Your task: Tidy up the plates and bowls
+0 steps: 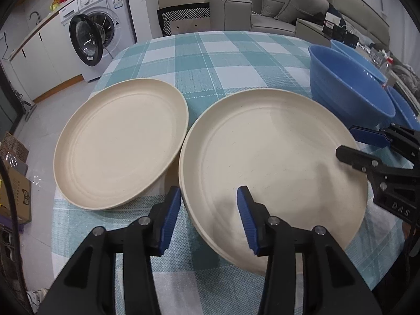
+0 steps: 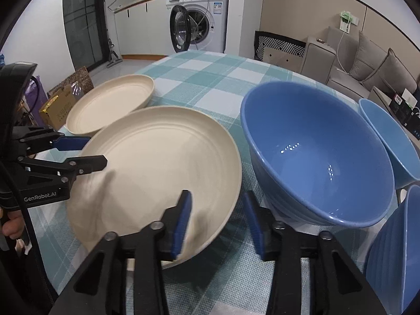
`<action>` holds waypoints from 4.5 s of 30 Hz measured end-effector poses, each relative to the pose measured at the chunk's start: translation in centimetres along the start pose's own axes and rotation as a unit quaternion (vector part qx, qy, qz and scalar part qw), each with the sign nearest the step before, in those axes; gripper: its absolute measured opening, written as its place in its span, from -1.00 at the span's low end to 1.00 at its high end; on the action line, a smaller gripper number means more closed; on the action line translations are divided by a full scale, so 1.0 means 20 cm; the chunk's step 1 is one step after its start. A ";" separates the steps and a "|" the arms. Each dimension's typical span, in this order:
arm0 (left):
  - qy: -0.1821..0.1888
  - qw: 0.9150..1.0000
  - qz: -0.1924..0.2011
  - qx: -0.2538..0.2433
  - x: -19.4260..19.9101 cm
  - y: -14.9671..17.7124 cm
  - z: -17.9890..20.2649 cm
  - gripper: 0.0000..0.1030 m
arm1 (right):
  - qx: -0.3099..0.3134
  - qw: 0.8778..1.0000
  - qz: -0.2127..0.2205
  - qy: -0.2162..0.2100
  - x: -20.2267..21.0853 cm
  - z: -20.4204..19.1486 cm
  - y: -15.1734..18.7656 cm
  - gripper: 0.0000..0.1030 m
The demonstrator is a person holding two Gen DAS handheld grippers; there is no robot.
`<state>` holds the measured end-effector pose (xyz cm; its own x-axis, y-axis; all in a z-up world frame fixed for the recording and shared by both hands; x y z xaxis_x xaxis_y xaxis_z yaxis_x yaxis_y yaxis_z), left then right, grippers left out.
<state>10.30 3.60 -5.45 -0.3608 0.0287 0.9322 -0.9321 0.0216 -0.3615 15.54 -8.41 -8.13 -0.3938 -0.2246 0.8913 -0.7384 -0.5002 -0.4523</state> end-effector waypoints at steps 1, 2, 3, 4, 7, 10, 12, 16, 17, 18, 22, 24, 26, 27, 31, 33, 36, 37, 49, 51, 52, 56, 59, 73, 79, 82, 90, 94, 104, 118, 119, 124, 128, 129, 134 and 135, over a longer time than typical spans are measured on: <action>0.005 1.000 0.004 0.002 0.01 0.00 0.00 -0.09 | 0.000 1.000 0.006 -0.005 0.02 -0.01 0.00 0.00; 0.008 1.000 0.009 0.003 0.03 0.00 -0.01 -0.07 | 0.002 1.000 0.011 -0.008 0.04 -0.01 -0.01 0.05; 0.010 1.000 0.014 0.004 0.05 0.00 -0.01 -0.02 | 0.004 1.000 0.015 -0.012 0.05 -0.02 -0.01 0.15; 0.010 1.000 0.020 0.005 0.07 0.00 -0.01 0.01 | 0.007 1.000 0.021 -0.017 0.07 -0.03 -0.01 0.23; 0.008 0.999 0.033 0.012 0.12 -0.01 -0.03 0.08 | 0.016 0.999 0.037 -0.035 0.12 -0.06 -0.01 0.51; 0.012 0.998 0.046 0.028 0.15 -0.01 -0.07 0.48 | 0.019 0.998 0.052 -0.040 0.17 -0.09 -0.02 0.78; 0.010 0.997 0.058 0.042 0.17 -0.01 -0.10 0.78 | 0.024 0.997 0.057 -0.037 0.19 -0.11 -0.02 0.94; 0.016 0.996 0.072 0.059 0.20 -0.03 -0.15 0.93 | 0.027 0.996 0.079 -0.029 0.25 -0.13 -0.03 0.99; 0.017 0.995 0.072 0.063 0.20 -0.03 -0.16 1.00 | 0.024 0.996 0.084 -0.033 0.27 -0.13 -0.04 0.99; 0.015 0.995 0.075 0.067 0.20 -0.03 -0.17 1.00 | 0.021 0.995 0.089 -0.038 0.28 -0.13 -0.04 0.99; -0.010 0.993 0.088 0.072 0.24 -0.03 -0.19 1.00 | 0.006 0.994 0.099 -0.047 0.32 -0.10 -0.08 0.99; -0.006 0.993 0.094 0.075 0.26 -0.03 -0.21 1.00 | 0.002 0.994 0.100 -0.041 0.33 -0.08 -0.11 0.99; -0.007 0.992 0.098 0.079 0.27 -0.04 -0.22 1.00 | -0.002 0.994 0.100 -0.041 0.35 -0.07 -0.13 0.99; -0.008 0.992 0.101 0.081 0.28 -0.04 -0.23 1.00 | -0.003 0.994 0.101 -0.043 0.36 -0.07 -0.14 0.99; -0.014 0.990 0.110 0.089 0.31 -0.04 -0.27 1.00 | -0.002 0.993 0.109 -0.049 0.41 -0.07 -0.20 0.99; -0.019 0.988 0.117 0.097 0.33 -0.04 -0.30 1.00 | 0.000 0.992 0.113 -0.053 0.44 -0.07 -0.24 0.99; -0.026 0.985 0.127 0.112 0.36 -0.05 -0.36 1.00 | 0.001 0.991 0.119 -0.065 0.48 -0.09 -0.30 0.99; -0.027 0.984 0.129 0.119 0.37 -0.05 -0.39 1.00 | 0.001 0.991 0.120 -0.066 0.49 -0.09 -0.32 0.99; -0.046 0.972 0.140 0.185 0.34 -0.05 -0.66 1.00 | 0.011 0.989 0.126 -0.079 0.52 -0.19 -0.54 0.99; -0.045 0.970 0.139 0.195 0.33 -0.05 -0.69 1.00 | 0.013 0.989 0.125 -0.079 0.51 -0.21 -0.57 0.99; -0.042 0.969 0.139 0.199 0.32 -0.05 -0.70 1.00 | 0.013 0.989 0.123 -0.078 0.50 -0.22 -0.59 0.99; -0.032 0.968 0.138 0.209 0.29 -0.05 -0.75 1.00 | 0.014 0.990 0.118 -0.080 0.46 -0.26 -0.64 0.99; -0.029 0.965 0.135 0.223 0.27 -0.04 -0.79 1.00 | 0.013 0.991 0.111 -0.079 0.40 -0.28 -0.69 0.99; -0.036 0.955 0.110 0.274 0.12 0.00 -0.93 1.00 | 0.008 0.996 0.035 -0.081 0.01 -0.37 -0.79 0.99; -0.030 0.955 0.089 0.282 0.03 0.01 -0.96 1.00 | 0.000 0.997 -0.004 -0.078 -0.16 -0.40 -0.81 0.99; -0.030 0.954 0.083 0.287 0.00 0.03 -0.97 1.00 | 0.001 0.997 -0.018 -0.077 -0.22 -0.42 -0.80 0.99; -0.024 0.952 0.068 0.297 -0.07 0.04 -1.00 0.97 | 0.015 0.997 -0.038 -0.067 -0.35 -0.48 -0.80 0.99; -0.020 0.953 0.065 0.294 -0.08 0.04 -1.00 0.91 | 0.015 0.996 -0.051 -0.075 -0.41 -0.49 -0.79 0.99; -0.008 0.959 0.054 0.277 -0.11 0.03 -0.99 0.55 | 0.025 0.995 -0.065 -0.073 -0.48 -0.52 -0.79 0.57; -0.017 0.963 0.058 0.263 -0.12 0.04 -0.97 -0.12 | 0.056 0.993 -0.072 -0.070 -0.53 -0.59 -0.80 -0.10; -0.020 0.963 0.058 0.262 -0.12 0.04 -0.97 -0.15 | 0.057 0.993 -0.072 -0.069 -0.53 -0.60 -0.80 -0.16; -0.021 0.965 0.059 0.254 -0.12 0.04 -0.96 -0.29 | 0.061 0.994 -0.072 -0.056 -0.54 -0.60 -0.80 -0.44; -0.020 0.966 0.061 0.249 -0.12 0.03 -0.95 -0.40 | 0.061 0.994 -0.073 -0.056 -0.54 -0.60 -0.80 -0.56; -0.016 0.967 0.062 0.247 -0.12 0.03 -0.94 -0.47 | 0.061 0.994 -0.073 -0.055 -0.54 -0.60 -0.80 -0.58; -0.012 0.972 0.060 0.227 -0.12 0.02 -0.90 -0.64 | 0.058 0.994 -0.070 -0.053 -0.54 -0.60 -0.80 -0.64; -0.010 0.973 0.058 0.223 -0.12 0.02 -0.89 -0.66 | 0.058 0.995 -0.069 -0.053 -0.54 -0.60 -0.80 -0.64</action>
<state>11.41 21.40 -8.14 -0.4609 -0.0152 0.8873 -0.8036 -0.4171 -0.4245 25.05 11.98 -10.91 -0.2288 -0.2299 0.9459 -0.7109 -0.6244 -0.3237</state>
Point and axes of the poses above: each gripper's, at about its wrist camera, not at the fingertips, and x roughly against the way its jaws point, z to its right, y to its underside, the point moved 3 cm from there along -x, roughly the way its jaws point, and after that the axes turned 12 degrees about -z, right-handed, at the moved point
